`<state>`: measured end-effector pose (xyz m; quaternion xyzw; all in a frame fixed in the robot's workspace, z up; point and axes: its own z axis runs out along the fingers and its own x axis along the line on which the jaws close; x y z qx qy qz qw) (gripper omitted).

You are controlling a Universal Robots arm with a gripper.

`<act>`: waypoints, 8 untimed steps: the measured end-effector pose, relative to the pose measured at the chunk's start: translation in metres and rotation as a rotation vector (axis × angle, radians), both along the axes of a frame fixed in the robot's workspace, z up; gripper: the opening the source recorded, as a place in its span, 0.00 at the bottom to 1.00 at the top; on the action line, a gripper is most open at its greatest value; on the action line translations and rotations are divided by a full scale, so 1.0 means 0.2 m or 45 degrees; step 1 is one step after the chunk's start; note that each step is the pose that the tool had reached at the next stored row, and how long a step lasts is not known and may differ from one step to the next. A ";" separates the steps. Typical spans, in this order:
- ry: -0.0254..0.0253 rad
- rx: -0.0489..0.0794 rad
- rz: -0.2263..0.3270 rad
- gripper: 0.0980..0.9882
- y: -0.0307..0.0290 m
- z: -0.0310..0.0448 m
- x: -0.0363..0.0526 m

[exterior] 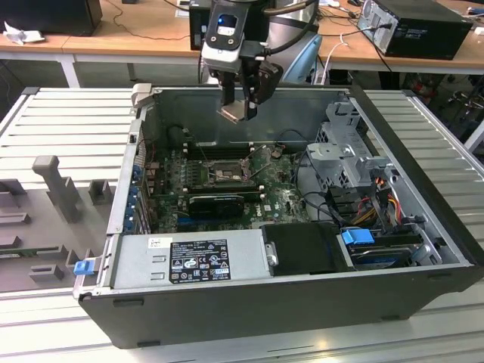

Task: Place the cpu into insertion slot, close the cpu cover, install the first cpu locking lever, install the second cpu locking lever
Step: 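Place the cpu into insertion slot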

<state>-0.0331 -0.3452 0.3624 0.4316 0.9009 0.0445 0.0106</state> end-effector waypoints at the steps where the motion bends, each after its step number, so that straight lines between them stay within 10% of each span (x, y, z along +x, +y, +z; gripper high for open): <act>1: 0.0001 0.000 -0.014 0.48 0.000 -0.001 0.000; 8: 0.0000 0.000 -0.102 0.48 0.000 -0.003 0.000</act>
